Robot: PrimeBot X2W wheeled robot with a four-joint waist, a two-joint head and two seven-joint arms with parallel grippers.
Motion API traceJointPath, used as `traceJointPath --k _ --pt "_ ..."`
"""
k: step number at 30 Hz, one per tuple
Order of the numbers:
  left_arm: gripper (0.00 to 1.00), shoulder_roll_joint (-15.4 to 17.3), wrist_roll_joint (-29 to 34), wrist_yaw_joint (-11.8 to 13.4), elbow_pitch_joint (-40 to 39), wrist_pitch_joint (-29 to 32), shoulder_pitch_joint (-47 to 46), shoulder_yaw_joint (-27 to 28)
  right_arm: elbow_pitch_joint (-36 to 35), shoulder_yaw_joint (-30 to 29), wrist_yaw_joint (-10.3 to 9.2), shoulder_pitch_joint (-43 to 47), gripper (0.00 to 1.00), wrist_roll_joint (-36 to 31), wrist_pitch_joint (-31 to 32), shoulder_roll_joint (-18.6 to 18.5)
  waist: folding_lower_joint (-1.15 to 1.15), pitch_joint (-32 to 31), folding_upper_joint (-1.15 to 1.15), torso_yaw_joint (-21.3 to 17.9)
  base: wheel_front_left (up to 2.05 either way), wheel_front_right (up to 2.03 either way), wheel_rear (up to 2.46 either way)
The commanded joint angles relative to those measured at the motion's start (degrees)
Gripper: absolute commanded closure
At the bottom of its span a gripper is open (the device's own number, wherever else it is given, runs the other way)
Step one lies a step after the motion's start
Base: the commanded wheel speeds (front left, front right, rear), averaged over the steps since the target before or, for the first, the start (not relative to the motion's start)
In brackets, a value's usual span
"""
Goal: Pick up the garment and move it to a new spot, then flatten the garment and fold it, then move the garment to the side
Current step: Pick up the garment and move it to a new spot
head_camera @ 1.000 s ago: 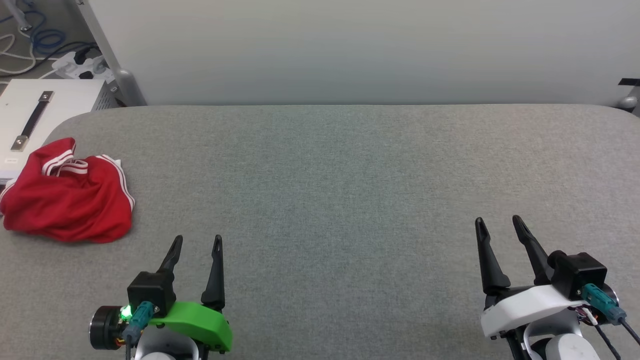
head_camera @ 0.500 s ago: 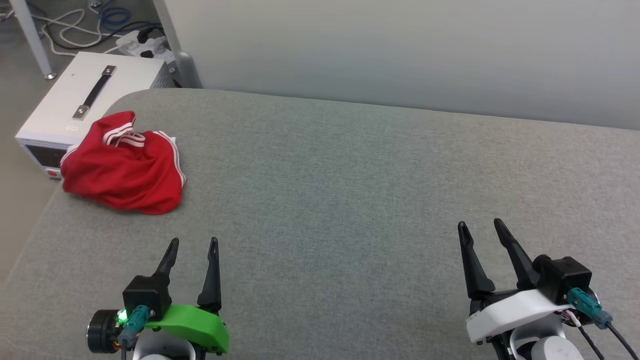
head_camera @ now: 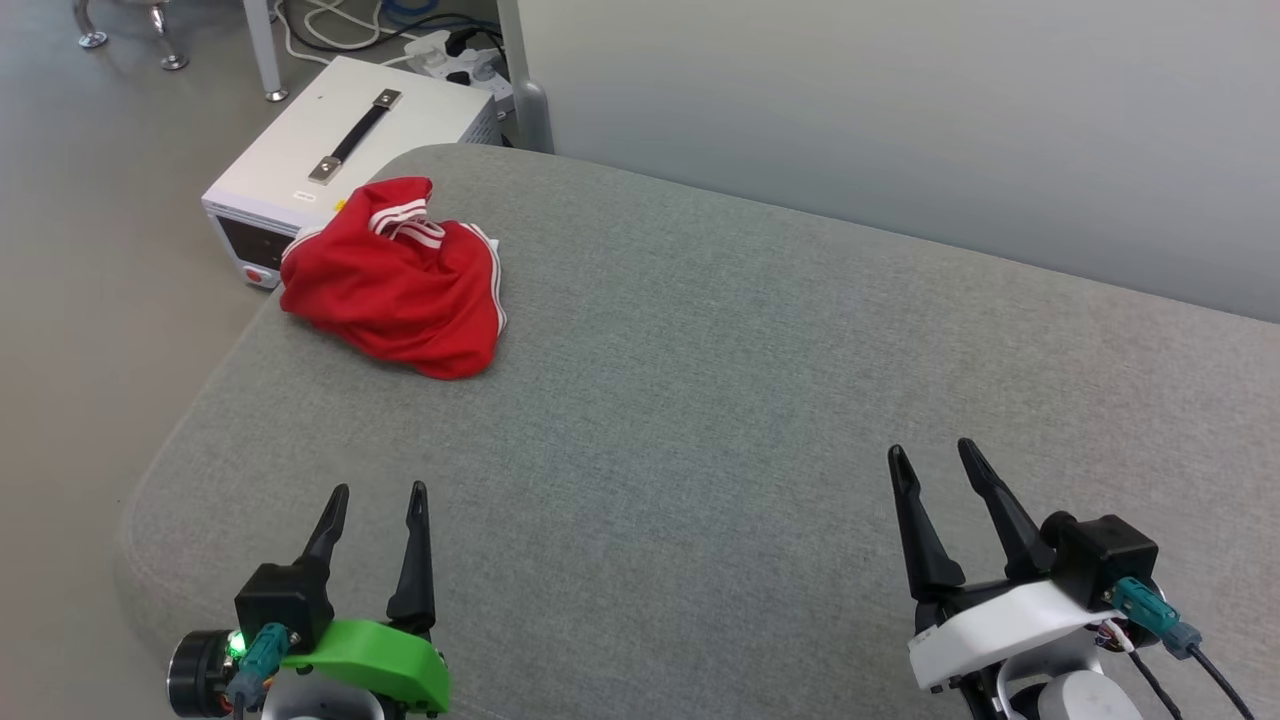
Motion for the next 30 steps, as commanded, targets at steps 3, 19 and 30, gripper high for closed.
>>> traceJointPath --k 3,19,30 --pt "0.0 -0.2 -0.5 -0.5 -0.1 -0.8 0.7 0.2 0.6 0.6 -0.05 -0.8 0.0 0.8 -0.9 -0.1 0.0 -0.2 0.0 2.5 0.0 0.0 0.0" --pt "0.0 -0.3 -1.3 -0.8 -0.4 -1.5 1.2 0.4 1.1 0.9 -0.05 -1.3 0.0 -2.7 -1.5 -0.1 0.0 0.2 0.0 1.6 0.0 0.0 0.0" --pt "0.0 2.3 -4.5 -1.4 2.2 -1.5 -5.3 1.6 -1.1 1.7 -0.05 -4.1 0.0 -6.4 -1.5 -0.1 0.0 7.0 0.0 -1.0 0.0 0.0 0.0"
